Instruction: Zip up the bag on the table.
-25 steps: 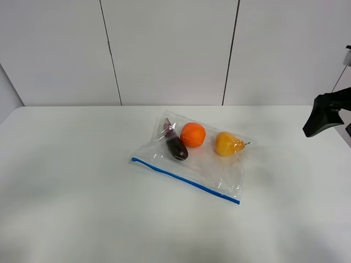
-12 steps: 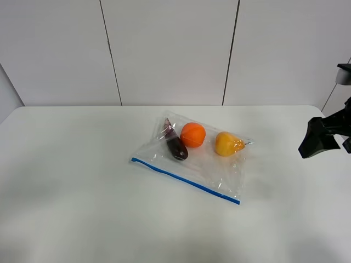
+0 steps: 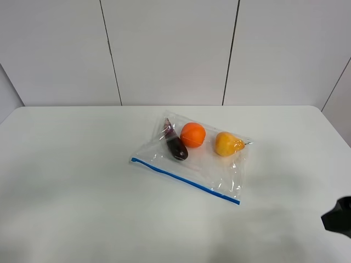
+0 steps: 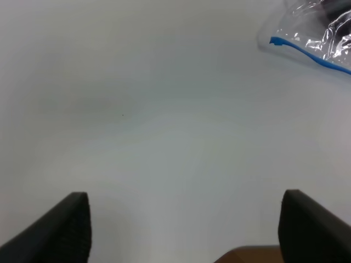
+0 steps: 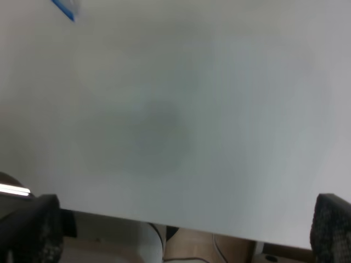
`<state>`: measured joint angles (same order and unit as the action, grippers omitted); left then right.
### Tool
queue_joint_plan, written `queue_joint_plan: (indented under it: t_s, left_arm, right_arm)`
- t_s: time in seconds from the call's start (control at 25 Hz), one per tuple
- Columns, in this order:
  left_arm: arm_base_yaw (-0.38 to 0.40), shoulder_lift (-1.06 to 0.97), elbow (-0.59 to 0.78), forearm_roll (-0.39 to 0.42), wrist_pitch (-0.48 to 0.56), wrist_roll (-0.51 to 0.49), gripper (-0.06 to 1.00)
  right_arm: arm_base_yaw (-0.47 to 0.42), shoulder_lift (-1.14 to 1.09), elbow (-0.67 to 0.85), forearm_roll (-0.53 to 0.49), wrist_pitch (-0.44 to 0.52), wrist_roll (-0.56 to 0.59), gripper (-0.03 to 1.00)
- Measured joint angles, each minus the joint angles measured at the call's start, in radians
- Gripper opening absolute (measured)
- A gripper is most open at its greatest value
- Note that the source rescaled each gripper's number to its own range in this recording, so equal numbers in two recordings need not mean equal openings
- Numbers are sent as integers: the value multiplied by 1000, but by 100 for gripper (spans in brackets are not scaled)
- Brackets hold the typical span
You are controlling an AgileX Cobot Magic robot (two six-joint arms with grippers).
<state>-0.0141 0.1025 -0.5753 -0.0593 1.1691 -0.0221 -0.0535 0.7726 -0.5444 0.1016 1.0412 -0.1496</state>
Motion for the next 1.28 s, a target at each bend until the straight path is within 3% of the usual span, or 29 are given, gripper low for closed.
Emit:
queue_joint_plan:
  t_s: [0.24,0.76,1.28]
  left_arm:
    - [0,0,0,0,0,0,96]
    - [0,0,0,0,0,0,96]
    - [0,0,0,0,0,0,96]
  right_arm:
    - [0,-299,48,-66,-14,103,99]
    - [0,-759,51,-76,-14,120,99]
    - [0,-778,54,-93,-14,150,99]
